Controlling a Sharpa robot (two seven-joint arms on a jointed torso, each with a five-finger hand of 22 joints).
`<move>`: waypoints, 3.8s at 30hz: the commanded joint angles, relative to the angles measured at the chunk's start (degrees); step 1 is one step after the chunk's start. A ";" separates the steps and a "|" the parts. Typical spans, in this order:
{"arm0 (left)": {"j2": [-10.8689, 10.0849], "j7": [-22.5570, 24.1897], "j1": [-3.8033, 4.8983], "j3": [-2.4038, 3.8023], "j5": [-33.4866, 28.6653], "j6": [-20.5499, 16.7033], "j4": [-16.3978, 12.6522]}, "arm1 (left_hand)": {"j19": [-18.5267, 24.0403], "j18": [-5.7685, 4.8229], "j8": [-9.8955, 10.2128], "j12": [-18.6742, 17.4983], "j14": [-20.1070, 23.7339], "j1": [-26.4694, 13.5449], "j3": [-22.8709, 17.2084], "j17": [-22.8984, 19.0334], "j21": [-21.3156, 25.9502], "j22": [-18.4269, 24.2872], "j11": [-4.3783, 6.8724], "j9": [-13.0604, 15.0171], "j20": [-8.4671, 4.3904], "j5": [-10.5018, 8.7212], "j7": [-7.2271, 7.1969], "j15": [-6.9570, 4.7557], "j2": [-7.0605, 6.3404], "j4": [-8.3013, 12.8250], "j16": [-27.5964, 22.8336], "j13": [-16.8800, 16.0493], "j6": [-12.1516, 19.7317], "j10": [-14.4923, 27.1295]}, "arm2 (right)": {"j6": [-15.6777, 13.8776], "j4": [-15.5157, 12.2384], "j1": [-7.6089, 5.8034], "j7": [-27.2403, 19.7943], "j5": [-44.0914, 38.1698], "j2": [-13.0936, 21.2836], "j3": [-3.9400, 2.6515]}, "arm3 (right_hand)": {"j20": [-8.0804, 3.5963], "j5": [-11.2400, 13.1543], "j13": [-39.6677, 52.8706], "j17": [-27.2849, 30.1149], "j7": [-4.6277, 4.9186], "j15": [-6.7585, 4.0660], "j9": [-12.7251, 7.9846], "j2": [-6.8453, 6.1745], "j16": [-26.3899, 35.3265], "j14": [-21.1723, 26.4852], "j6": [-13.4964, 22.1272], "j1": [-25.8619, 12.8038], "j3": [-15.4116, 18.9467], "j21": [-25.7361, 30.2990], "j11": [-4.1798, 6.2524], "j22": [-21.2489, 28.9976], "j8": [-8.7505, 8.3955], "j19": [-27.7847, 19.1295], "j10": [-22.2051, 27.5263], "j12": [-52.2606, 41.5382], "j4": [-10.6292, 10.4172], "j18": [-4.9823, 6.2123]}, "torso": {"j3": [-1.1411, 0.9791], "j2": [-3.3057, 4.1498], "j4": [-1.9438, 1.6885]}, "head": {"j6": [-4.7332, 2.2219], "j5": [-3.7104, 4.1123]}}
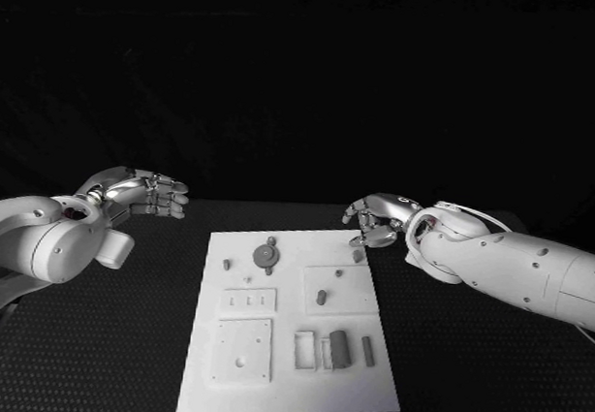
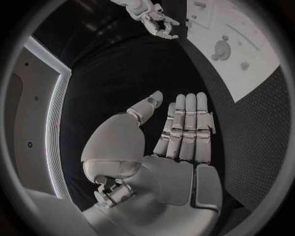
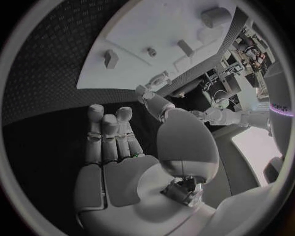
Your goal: Assemble the parts on the task board
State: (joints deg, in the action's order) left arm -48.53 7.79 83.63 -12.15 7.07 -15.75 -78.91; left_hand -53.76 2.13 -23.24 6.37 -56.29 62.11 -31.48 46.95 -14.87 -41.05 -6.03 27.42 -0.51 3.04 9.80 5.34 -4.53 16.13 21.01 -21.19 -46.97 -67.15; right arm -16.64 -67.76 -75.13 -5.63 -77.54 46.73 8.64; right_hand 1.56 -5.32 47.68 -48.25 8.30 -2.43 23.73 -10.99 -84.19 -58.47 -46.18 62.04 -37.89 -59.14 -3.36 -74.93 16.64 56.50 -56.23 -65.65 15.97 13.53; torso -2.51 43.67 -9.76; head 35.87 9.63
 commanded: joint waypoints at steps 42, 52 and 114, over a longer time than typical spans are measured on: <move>0.17 0.57 -0.34 0.03 0.53 1.50 0.35 | -0.26 0.30 0.53 -0.80 0.01 0.15 0.24 0.27 0.57 -0.31 -0.63 0.14 0.22 -0.17 0.33 0.11 -0.55 -0.18 -0.56 -0.43 0.17 0.77 | 2.57 7.58 4.55 -2.90 -4.01 -3.12 0.40 | 0.31 -0.12 -0.06 -0.41 0.75 -0.50 0.68 4.85 -0.23 0.41 -4.61 4.41 0.35 -0.44 0.47 -1.13 2.66 -0.75 6.34 -0.36 0.45 1.47 | 0.07 0.03 -0.16 | 0.77 1.07; 0.13 0.35 -0.40 0.03 0.75 1.21 0.43 | -0.28 0.30 0.53 -0.84 -0.01 0.08 0.25 0.30 0.59 -0.35 -0.62 0.16 0.22 -0.17 0.34 0.12 -0.46 -0.24 -0.57 -0.49 0.15 0.76 | 2.64 7.81 4.84 -2.76 -5.02 -3.42 0.40 | 0.09 -0.12 -0.03 -0.54 0.24 -0.94 1.15 4.63 -0.54 -0.02 -5.87 3.97 0.60 -0.85 0.95 -1.11 3.35 -0.31 5.81 -0.57 0.29 1.47 | 0.09 0.05 -0.12 | 0.99 0.85; -0.13 0.10 -0.40 0.02 0.82 1.41 0.33 | -0.17 0.28 0.57 -1.06 0.11 0.18 0.20 0.45 0.85 -0.52 -0.62 0.28 0.26 -0.17 0.32 0.16 -0.22 -0.10 -0.81 -0.86 0.12 0.75 | 2.82 8.22 4.91 -0.49 -5.15 -4.01 0.38 | -1.07 -0.12 0.36 -1.54 -2.89 -3.42 6.91 7.79 -2.12 -2.75 -11.71 0.66 0.78 -1.76 3.88 -0.90 8.00 1.43 1.61 -1.52 -1.83 1.47 | 0.09 0.05 -0.08 | 1.89 0.99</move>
State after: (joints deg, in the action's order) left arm -48.68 7.51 83.20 -12.16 7.71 -14.81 -78.46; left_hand -53.76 2.12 -23.01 5.66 -56.28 62.34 -31.33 47.31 -14.24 -41.52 -6.44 27.64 -0.51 3.04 9.80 5.33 -4.75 15.98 20.58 -21.98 -46.97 -66.73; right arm -14.37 -59.40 -70.25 -5.88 -82.95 42.83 9.03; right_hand 0.51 -5.32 48.01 -49.72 7.82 -4.59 30.59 -3.84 -86.20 -59.62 -46.65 62.68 -37.32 -60.70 -2.34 -74.93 24.46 57.75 -57.24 -66.94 13.98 14.05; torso -2.39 43.71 -9.87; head 37.78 10.59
